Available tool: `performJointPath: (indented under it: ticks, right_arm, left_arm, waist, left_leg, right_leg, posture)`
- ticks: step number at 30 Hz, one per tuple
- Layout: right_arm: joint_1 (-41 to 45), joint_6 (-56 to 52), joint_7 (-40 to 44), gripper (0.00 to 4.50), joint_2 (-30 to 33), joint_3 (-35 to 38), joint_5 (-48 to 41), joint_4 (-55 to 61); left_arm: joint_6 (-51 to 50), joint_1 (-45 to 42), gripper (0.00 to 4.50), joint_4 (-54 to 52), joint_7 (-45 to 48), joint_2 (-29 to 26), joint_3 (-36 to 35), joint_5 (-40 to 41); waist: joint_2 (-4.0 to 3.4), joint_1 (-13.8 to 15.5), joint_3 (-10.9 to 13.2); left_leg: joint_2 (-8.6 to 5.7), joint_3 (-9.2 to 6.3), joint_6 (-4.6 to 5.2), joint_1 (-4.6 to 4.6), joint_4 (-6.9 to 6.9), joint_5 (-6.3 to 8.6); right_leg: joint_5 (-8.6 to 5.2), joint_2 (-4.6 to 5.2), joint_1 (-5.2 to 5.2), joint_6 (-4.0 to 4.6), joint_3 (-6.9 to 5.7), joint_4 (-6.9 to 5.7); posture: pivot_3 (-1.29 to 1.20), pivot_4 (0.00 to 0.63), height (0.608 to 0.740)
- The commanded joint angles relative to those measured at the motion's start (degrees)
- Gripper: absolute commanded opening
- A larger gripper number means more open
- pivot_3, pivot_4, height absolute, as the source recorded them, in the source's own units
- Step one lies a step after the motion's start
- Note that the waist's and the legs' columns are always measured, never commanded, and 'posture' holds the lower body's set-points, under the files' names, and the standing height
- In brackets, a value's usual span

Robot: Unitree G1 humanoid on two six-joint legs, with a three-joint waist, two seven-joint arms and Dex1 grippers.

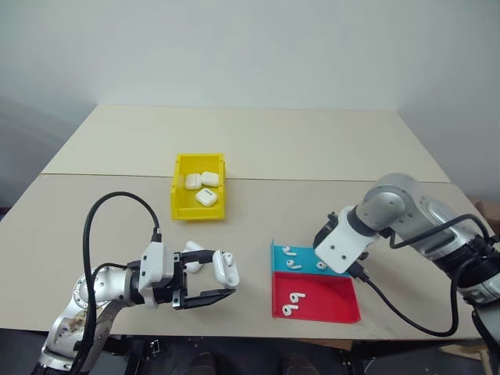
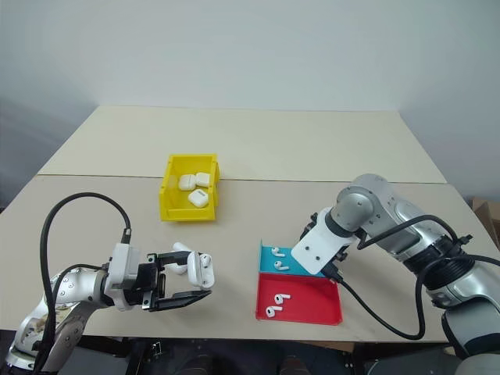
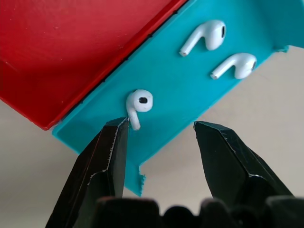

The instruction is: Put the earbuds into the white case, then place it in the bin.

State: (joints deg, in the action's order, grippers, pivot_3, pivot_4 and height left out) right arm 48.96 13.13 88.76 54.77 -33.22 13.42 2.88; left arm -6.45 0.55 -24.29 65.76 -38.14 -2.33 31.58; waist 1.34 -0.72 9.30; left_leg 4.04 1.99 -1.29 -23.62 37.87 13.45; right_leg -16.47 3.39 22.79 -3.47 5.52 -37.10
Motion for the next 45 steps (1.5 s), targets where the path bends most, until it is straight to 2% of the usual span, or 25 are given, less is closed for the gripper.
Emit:
performJointPath:
  ticks: [1, 28, 31, 33, 45]
  right_arm:
    - [-0.71, 2.38, 2.89, 2.67, -0.06, 0.22, -0.28, 0.72]
    - [-2.14, 7.05, 1.04, 2.67, -5.08, -0.67, 5.12, -4.40]
    - [-2.43, 7.35, 1.21, 2.18, -4.94, -0.57, 5.06, -4.32]
    - [-2.64, 6.91, 1.21, 1.52, -4.92, -0.43, 5.08, -4.06]
    - [-2.94, 6.85, 0.65, 1.52, -4.87, -0.33, 6.04, -4.17]
  left_arm:
    - [-0.10, -0.23, 2.76, -2.38, -0.39, -0.31, -0.01, 0.65]
    - [-0.72, -0.93, 2.76, -2.62, -1.18, -0.57, -0.09, 0.80]
    - [-0.67, -0.93, 2.76, -2.65, -1.23, -0.58, -0.05, 0.74]
    - [-0.75, -0.96, 2.76, -2.66, -1.25, -0.62, -0.03, 0.76]
    - [-0.96, -1.40, 2.76, -2.36, -1.52, -0.49, 0.04, 0.62]
  waist:
    - [0.00, 0.00, 0.00]
    - [0.00, -0.06, 0.00]
    - [0.00, -0.07, 0.00]
    - [0.00, -0.07, 0.00]
    - [0.00, -0.06, 0.00]
  left_leg:
    - [0.00, 0.00, 0.00, 0.00, 0.00, 0.00]
    - [0.00, 0.00, 0.00, 0.30, 0.00, 0.00]
    - [0.00, 0.00, 0.00, 0.35, 0.00, 0.00]
    - [0.00, 0.00, 0.00, 0.36, 0.00, 0.00]
    - [0.00, 0.00, 0.00, 0.38, 0.01, 0.00]
  right_leg:
    - [0.00, 0.00, 0.00, 0.00, 0.00, 0.00]
    - [0.00, -0.01, -0.30, 0.00, 0.00, -0.01]
    - [0.00, -0.01, -0.35, 0.00, 0.00, -0.01]
    - [0.00, -0.01, -0.35, 0.01, 0.00, -0.02]
    - [0.00, -0.01, -0.38, 0.01, 0.00, -0.02]
  posture:
    - [0.00, 0.150, 0.740]
    - [0.00, 0.150, 0.740]
    - [0.00, 0.150, 0.740]
    - [0.00, 0.150, 0.740]
    - [0.00, 0.150, 0.740]
